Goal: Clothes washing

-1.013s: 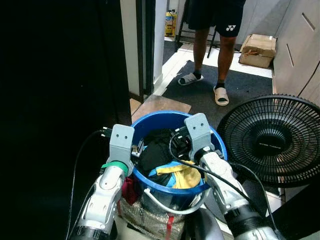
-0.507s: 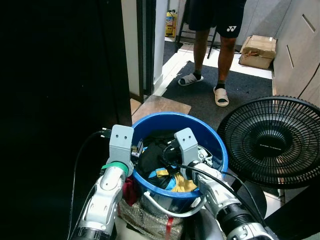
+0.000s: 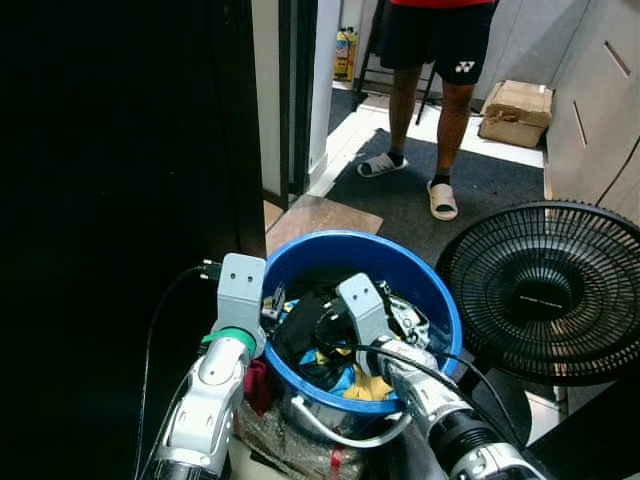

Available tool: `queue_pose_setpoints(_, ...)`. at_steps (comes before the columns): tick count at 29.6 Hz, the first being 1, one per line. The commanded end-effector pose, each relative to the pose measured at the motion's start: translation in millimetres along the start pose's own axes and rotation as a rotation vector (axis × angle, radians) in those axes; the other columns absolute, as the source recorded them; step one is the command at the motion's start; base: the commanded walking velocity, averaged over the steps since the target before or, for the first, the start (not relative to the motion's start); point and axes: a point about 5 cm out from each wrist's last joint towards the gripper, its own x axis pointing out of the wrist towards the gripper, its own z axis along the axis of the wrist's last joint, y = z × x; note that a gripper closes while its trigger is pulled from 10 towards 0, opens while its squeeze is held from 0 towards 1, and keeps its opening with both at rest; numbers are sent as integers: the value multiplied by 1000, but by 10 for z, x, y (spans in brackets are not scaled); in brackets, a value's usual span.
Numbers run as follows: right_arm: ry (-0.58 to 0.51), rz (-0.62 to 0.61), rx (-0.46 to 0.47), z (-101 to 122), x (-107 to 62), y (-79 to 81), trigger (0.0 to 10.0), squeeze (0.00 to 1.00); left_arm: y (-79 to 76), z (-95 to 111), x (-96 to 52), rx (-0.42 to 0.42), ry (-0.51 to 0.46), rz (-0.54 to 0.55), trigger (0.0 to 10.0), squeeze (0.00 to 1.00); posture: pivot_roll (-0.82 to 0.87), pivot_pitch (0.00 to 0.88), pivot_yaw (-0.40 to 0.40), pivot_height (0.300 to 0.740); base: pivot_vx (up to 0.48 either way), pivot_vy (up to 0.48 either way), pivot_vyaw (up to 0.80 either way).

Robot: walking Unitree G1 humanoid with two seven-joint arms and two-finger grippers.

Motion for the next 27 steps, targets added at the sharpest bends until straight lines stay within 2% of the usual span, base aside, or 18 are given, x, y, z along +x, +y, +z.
queue_pose_setpoints(1,148,-43,39,-420,-81,-66,10000,0,36,-236,-49,13,111,19,10000,0,148,81,3,505,0,0,0)
queue_pose_setpoints(3,156,-58,32,-436,-85,-96,10000,0,33,-237,-49,14,113,17,10000,0,148,81,3,505,0,0,0)
queue_pose_setpoints(4,164,-73,33,-453,-86,-113,9020,0,34,-234,-46,15,112,16,10000,0,149,83,9,505,0,0,0)
queue_pose_setpoints(6,164,-73,33,-453,-86,-113,9020,0,34,-234,-46,15,112,16,10000,0,149,83,9,505,0,0,0)
queue_pose_setpoints(7,178,-99,38,-483,-88,-138,5098,0,36,-232,-43,18,112,16,10000,0,154,83,8,505,0,0,0)
queue_pose_setpoints(8,178,-99,38,-483,-88,-138,5098,0,36,-232,-43,18,112,16,10000,0,154,83,8,505,0,0,0)
queue_pose_setpoints(9,181,-105,43,-492,-88,-140,2706,0,42,-231,-43,18,112,18,10000,0,154,83,8,505,0,0,0)
queue_pose_setpoints(12,182,-108,49,-498,-87,-139,2706,0,46,-231,-44,19,112,19,10000,0,157,83,7,505,0,0,0)
queue_pose_setpoints(13,181,-108,48,-497,-86,-136,471,0,49,-232,-45,19,113,20,10000,0,157,83,7,505,0,0,0)
queue_pose_setpoints(15,181,-108,48,-496,-83,-133,471,0,52,-232,-46,19,113,21,10000,0,157,83,7,505,0,0,0)
queue_pose_setpoints(16,142,-106,44,-436,-64,-115,0,0,65,-240,-47,19,116,27,10000,0,158,80,3,505,0,0,0)
queue_pose_setpoints(17,142,-106,44,-436,-64,-115,0,0,65,-240,-47,19,116,27,10000,0,158,80,3,505,0,0,0)
queue_pose_setpoints(19,32,-133,52,-255,-45,-159,0,0,63,-240,-43,19,117,28,10000,0,156,77,3,505,0,0,0)
queue_pose_setpoints(27,-15,-144,52,-184,-40,-184,0,0,58,-243,-39,19,117,27,10000,0,154,73,2,505,0,0,0)
